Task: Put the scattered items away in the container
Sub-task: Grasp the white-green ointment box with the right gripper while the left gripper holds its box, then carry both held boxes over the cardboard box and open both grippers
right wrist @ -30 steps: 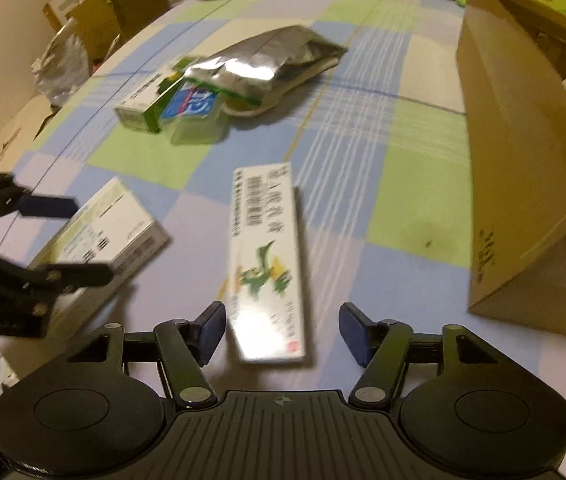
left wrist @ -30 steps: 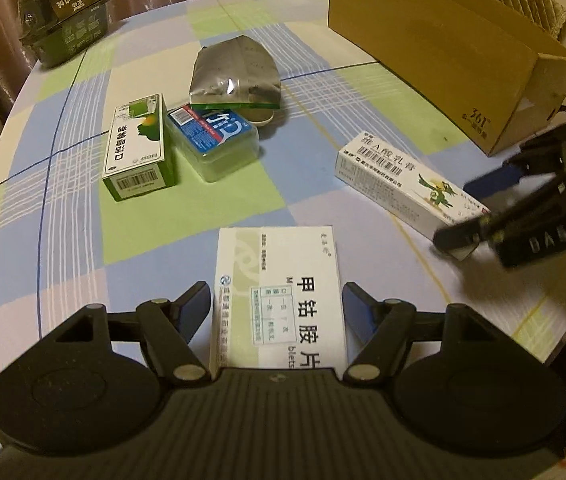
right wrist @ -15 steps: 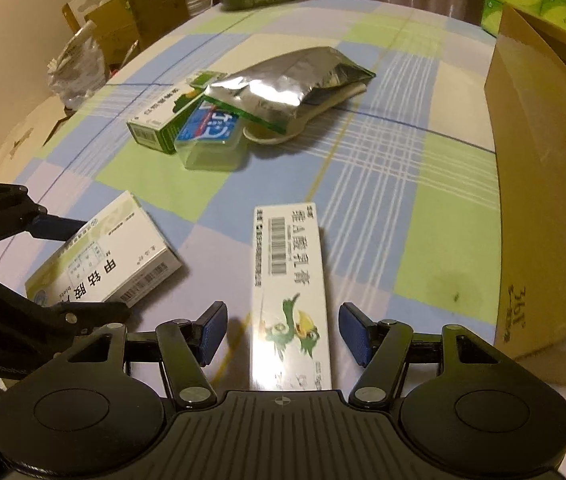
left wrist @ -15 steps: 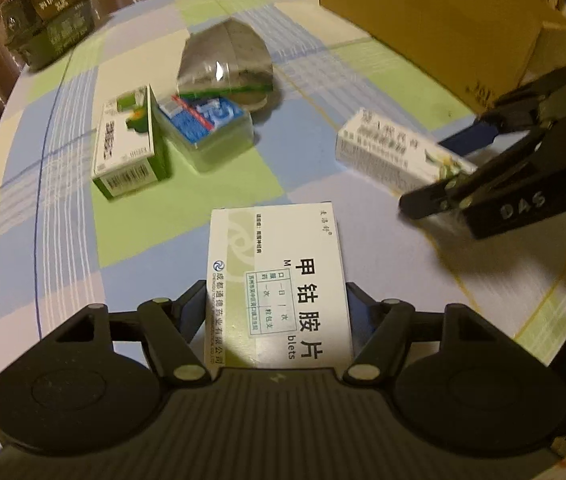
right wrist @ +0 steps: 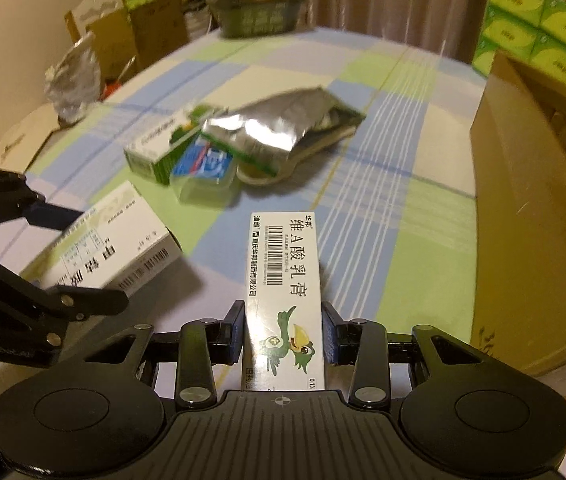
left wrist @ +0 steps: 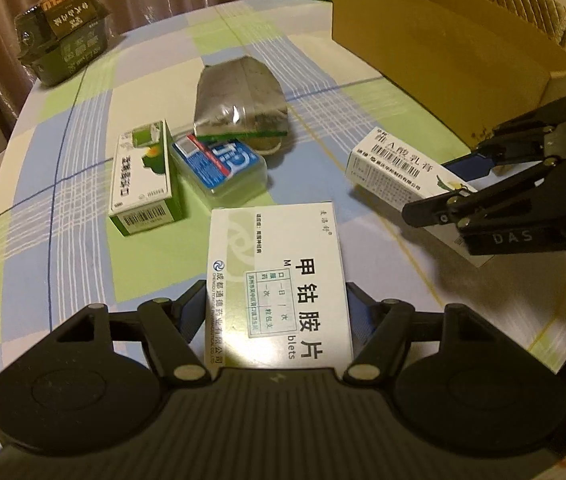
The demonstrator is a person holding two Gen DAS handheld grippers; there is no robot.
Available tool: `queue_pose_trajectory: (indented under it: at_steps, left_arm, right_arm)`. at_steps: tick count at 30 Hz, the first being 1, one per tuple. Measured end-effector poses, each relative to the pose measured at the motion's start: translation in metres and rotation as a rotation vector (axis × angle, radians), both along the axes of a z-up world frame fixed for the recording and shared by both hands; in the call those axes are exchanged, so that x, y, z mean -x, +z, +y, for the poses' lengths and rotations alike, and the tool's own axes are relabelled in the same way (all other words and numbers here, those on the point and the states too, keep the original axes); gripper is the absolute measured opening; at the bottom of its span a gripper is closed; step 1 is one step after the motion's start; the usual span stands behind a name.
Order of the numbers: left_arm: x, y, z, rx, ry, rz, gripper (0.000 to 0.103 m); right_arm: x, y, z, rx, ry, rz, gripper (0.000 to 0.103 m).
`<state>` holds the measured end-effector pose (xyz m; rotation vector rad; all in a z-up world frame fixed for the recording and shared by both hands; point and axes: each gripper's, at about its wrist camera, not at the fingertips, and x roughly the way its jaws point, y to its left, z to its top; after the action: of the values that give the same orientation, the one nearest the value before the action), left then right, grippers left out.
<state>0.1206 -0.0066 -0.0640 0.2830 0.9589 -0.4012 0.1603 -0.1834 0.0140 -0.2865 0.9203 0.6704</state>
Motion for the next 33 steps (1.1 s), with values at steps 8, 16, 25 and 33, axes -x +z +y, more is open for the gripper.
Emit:
queue_pose_trajectory:
  at_steps: [8,16,25,33]
  left_arm:
    - [-0.008,0.015,-0.006,0.025,0.016,-0.039,0.067]
    - [-0.014,0.025,-0.015,0.042,0.018,-0.068,0.067]
    - [-0.020,0.037,-0.028,0.072,0.025,-0.091,0.067]
    - [-0.024,0.064,-0.045,0.126,0.004,-0.149,0.067]
  right_arm:
    - [-0.004,0.014,-0.004,-0.040,-0.039,-0.028,0.035]
    - [-0.007,0.036,-0.020,-0.091,-0.099,-0.088,0.035]
    - [-0.011,0.058,-0.038,-0.134,-0.170,-0.153,0.035]
    - [-0.014,0.079,-0.054,-0.181,-0.213,-0.213,0.035]
